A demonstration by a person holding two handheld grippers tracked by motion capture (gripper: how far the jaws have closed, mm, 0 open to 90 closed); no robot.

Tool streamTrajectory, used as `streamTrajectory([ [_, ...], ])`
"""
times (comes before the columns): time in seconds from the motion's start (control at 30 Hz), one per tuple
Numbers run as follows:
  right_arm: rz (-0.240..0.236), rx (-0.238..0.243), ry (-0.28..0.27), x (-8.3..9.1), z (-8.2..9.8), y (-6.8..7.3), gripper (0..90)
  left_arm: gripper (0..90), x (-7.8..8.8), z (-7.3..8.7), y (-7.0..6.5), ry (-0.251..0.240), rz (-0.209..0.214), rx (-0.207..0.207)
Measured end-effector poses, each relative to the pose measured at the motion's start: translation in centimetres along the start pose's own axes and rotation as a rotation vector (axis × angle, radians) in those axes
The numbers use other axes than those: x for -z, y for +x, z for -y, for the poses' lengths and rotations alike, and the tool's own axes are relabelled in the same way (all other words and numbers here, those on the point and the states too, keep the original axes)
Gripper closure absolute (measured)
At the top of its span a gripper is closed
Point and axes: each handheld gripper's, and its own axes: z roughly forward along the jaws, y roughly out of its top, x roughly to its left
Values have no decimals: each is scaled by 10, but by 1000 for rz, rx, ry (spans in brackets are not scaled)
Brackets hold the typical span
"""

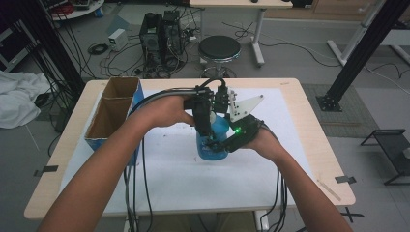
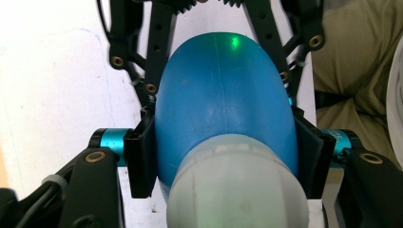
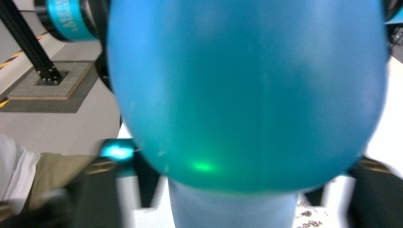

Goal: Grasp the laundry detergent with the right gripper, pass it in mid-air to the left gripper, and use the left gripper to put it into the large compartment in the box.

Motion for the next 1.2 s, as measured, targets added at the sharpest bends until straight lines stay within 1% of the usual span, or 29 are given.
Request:
streamTrajectory([
  [0.03,2,-7,6,3,0,1,231,375,1,0,0,0,1,-2],
  [0.1,0,0,20,6,0,2,227,375,2,1,-1,7,1,2],
  [0.17,-7,-21,34,11,1,4,224,375,2,3,-1,4,0,4],
  [0.2,-5,-30,43,13,2,5,221,375,4,5,0,-2,1,13],
  [0.27,6,-23,59,16,5,5,221,375,6,8,-1,-3,-2,21],
  [0.3,7,-58,79,20,7,8,221,375,7,9,-1,-8,0,23],
  [0.4,18,-56,83,26,9,8,221,375,10,12,-1,-10,-6,30],
  [0.43,49,-82,86,33,10,10,221,375,13,15,-1,-14,-13,38],
  [0.47,69,-90,93,37,11,10,221,375,15,17,-1,-11,-15,41],
  [0.5,58,-110,87,40,12,10,221,375,15,17,-1,-11,-15,41],
  [0.53,61,-115,83,44,13,10,220,375,17,20,0,-13,-18,51],
  [0.57,86,-111,89,48,14,11,220,375,19,21,0,-8,-24,55],
  [0.6,93,-154,106,52,15,13,220,375,20,22,0,-12,-23,63],
  [0.63,103,-154,88,56,17,12,220,375,22,24,0,-9,-29,64],
  [0.67,99,-150,73,61,18,11,219,375,23,25,0,-6,-35,68],
  [0.7,73,-153,73,66,19,13,219,375,25,26,1,4,-39,67],
  [0.73,37,-123,72,70,19,13,219,375,25,27,1,2,-39,71],
  [0.77,37,-123,72,70,19,13,219,375,25,27,1,2,-39,71],
  [0.8,43,-99,87,76,20,13,162,375,27,29,1,6,-41,81],
  [0.83,71,-109,98,77,20,13,2,375,29,29,1,19,-48,79],
  [0.87,108,-108,118,79,20,13,15,375,29,31,2,12,-46,88],
  [0.9,95,-113,143,82,21,11,12,375,30,31,2,15,-49,88],
  [0.93,100,-107,152,84,22,10,11,375,31,32,2,18,-48,93],
  [0.97,102,-116,169,86,22,11,10,375,31,33,3,15,-51,98],
  [1.0,102,-116,169,86,22,11,10,375,31,33,3,15,-51,98],
  [1.03,126,-139,188,92,23,12,9,375,34,36,4,13,-61,109],
  [1.1,146,-129,219,97,24,12,10,374,37,39,5,13,-67,123],
  [1.17,170,-148,281,104,25,12,10,374,41,42,6,14,-76,137],
  [1.2,189,-147,303,107,27,11,10,374,41,42,6,14,-76,137],
])
